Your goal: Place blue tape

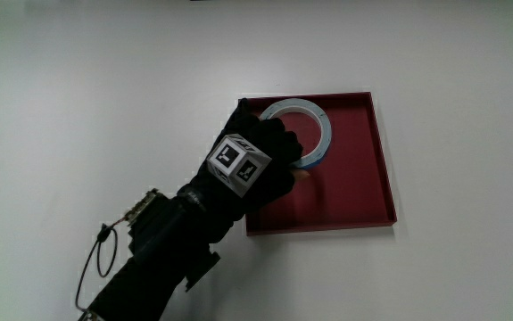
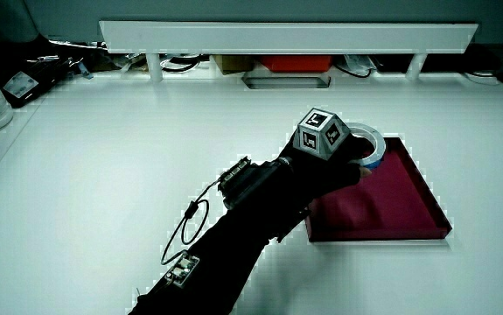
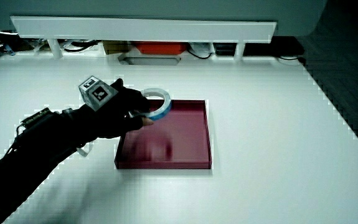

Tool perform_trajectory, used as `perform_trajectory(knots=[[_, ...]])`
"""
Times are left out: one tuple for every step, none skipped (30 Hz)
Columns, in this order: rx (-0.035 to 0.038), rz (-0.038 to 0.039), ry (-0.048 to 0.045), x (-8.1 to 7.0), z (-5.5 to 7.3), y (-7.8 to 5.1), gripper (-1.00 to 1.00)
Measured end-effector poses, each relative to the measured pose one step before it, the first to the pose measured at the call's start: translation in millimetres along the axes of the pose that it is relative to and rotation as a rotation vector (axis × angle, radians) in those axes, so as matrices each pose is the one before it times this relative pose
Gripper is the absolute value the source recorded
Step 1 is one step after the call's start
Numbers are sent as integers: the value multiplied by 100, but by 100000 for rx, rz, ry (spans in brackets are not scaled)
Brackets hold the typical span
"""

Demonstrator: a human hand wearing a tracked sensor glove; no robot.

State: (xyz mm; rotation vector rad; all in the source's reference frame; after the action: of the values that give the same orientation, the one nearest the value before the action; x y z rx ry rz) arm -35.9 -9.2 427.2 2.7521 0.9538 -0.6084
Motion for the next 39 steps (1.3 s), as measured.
perform_trajectory(knots=[[403,93,-2933,-241,-834,148,0],[-1087,554,935,-55,-514,202,0],[-190,-118,397,5,-456,207,0],[-1998,997,-24,-71,-609,192,0],[-1209,673,970,75,-312,164,0],[-754,67,-907,-142,-685,159,0],[-1389,560,411,-34,-478,136,0],[-1142,220,-67,-22,-495,139,0],[-631,-322,792,-22,-556,192,0],[-1197,943,1068,76,-274,149,0],[-1954,915,-435,-23,-447,161,0],[-760,240,832,19,-357,99,0],[-1681,149,140,-14,-581,170,0],[-1179,451,844,150,-116,96,0],[-1127,-556,528,-3,-366,174,0],[-649,166,183,134,-19,90,0],[-1177,518,185,-28,-385,129,0],[-1014,-121,-340,-36,-263,85,0],[-639,467,1011,87,103,-23,0],[432,-644,443,-97,-325,113,0],[-1202,1324,-705,-75,-162,101,0],[-741,316,260,17,-75,161,0],[-2391,666,1030,30,-139,215,0],[-773,-69,1119,35,-92,87,0],[-711,277,370,31,23,-25,0],[-1021,-20,-517,-92,-127,34,0],[-235,1239,-428,-2,34,19,0],[-35,-416,-43,40,18,61,-3],[-1015,128,288,62,117,0,-6],[-515,13,5,-8,-23,21,-10],[-118,1168,-2319,-85,-187,34,-13],[-447,-945,2243,96,186,-14,-16],[1610,-884,188,-112,-453,177,-19],[-951,-78,-393,-55,-258,122,-23],[114,786,574,145,351,-144,-26],[-380,639,-243,129,329,-147,-29],[-1255,-1739,-912,-284,-849,352,-32],[1934,10,1435,41,68,-45,-35],[41,136,110,2,-34,4,-39]])
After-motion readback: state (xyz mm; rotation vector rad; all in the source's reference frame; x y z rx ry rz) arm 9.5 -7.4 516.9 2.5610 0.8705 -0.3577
